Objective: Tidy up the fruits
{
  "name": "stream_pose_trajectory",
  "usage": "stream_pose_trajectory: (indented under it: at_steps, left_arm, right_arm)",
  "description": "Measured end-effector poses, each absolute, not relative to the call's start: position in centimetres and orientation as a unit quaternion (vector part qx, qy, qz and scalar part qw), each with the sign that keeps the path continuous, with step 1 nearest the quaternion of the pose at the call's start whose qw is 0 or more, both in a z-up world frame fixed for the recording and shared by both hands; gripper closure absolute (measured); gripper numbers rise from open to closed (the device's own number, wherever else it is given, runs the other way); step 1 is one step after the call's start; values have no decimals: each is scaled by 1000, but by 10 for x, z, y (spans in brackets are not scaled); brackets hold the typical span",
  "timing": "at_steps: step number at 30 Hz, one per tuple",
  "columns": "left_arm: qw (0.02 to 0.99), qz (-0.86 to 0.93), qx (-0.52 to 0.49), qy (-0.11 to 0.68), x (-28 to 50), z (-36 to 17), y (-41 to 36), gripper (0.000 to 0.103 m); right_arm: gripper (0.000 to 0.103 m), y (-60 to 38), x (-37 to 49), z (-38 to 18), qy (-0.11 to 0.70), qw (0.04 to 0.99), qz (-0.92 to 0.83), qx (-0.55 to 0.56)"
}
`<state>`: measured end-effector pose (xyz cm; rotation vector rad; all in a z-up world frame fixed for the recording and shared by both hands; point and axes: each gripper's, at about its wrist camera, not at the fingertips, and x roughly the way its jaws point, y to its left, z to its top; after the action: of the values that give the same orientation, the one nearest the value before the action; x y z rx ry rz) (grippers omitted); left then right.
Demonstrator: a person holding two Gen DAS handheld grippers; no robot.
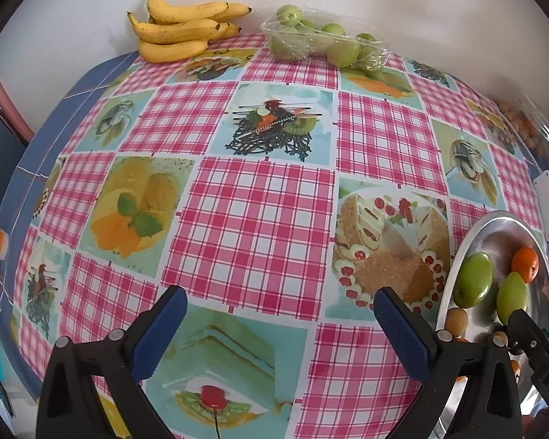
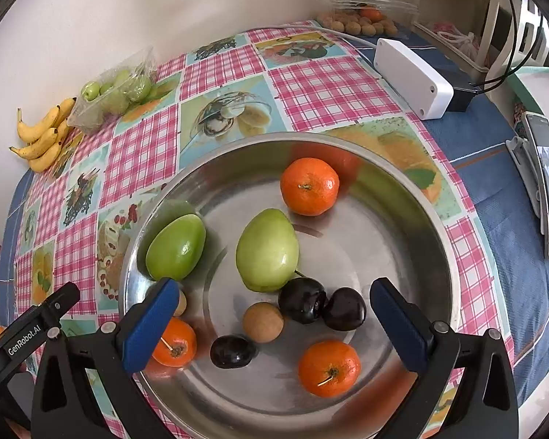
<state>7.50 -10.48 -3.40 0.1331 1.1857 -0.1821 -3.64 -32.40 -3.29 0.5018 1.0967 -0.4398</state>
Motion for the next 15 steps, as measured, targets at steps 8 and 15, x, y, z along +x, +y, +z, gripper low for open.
stream_pose_trajectory:
  at_steps: [8, 15]
  left_arm:
    - [820, -103, 74, 558, 70, -38, -105, 0]
    - [835, -105, 92, 532, 60, -31, -98, 0]
  right_arm:
    - [0, -317, -39, -32, 514, 804, -198, 224]
    - [0, -297, -42, -23, 506, 819, -187, 194]
